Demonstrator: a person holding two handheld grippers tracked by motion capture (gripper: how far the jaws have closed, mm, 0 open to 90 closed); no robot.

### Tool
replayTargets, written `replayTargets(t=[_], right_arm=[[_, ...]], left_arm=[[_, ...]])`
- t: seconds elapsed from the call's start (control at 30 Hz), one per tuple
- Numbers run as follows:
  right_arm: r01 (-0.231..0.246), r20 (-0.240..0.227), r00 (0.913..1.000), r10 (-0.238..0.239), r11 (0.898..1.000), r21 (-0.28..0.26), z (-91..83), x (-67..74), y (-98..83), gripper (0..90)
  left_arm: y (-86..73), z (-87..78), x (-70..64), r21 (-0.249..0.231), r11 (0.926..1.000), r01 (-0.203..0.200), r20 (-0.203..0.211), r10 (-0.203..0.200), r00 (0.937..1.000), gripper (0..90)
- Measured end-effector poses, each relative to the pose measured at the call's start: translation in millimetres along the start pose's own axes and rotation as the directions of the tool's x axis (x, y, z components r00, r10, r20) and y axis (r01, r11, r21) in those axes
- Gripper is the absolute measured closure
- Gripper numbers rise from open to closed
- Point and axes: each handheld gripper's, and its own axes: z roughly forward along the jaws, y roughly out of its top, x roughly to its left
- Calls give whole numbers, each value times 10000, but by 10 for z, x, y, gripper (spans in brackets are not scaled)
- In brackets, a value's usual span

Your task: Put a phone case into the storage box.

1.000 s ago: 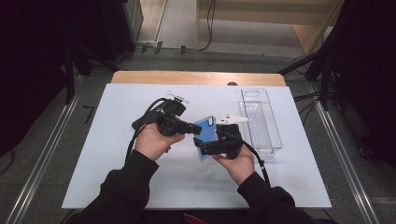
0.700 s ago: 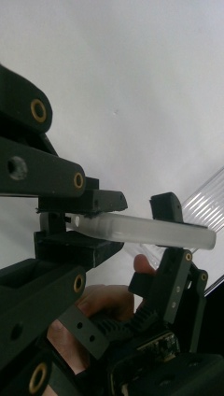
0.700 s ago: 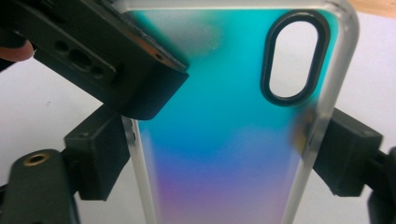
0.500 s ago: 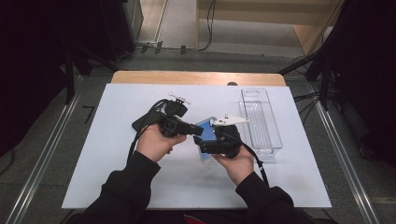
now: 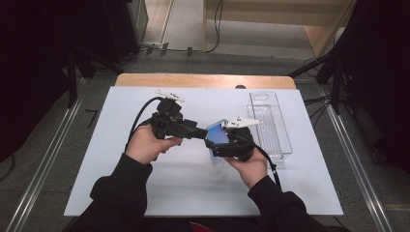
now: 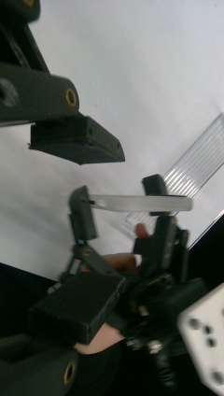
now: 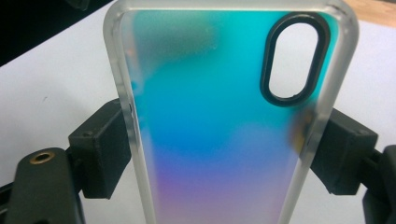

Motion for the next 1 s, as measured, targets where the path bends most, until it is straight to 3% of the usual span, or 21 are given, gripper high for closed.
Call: replayTargets(t=[0.03,0.1,0.3,0.47,0.67,1.0], right_arm=[[54,-82,10000,-55,10000,-40,-13,-20,5,155],[194,-479,9987,-200,9997,-125,-61,-80,17,155],[332,-1145,9929,-336,9994,-56,-142,-181,36,154],[449,-1563,9867,-448,9990,-25,-237,-255,62,154],[487,-1753,9833,-491,9988,-62,-310,-307,93,154],[374,-1735,9841,-391,9992,-135,-391,-378,126,154]], left_arm=[[-26,-13,13,-73,9995,-318,4,318,9995,341],[-65,-17,33,-50,9984,-555,-10,555,9985,317],[-215,55,120,175,9987,-489,56,488,9988,317],[-321,144,146,539,9942,-928,-371,949,9948,317],[-462,202,143,746,9866,-1454,-591,1499,9869,317],[-787,217,200,401,9879,-1500,-534,1521,9869,317]])
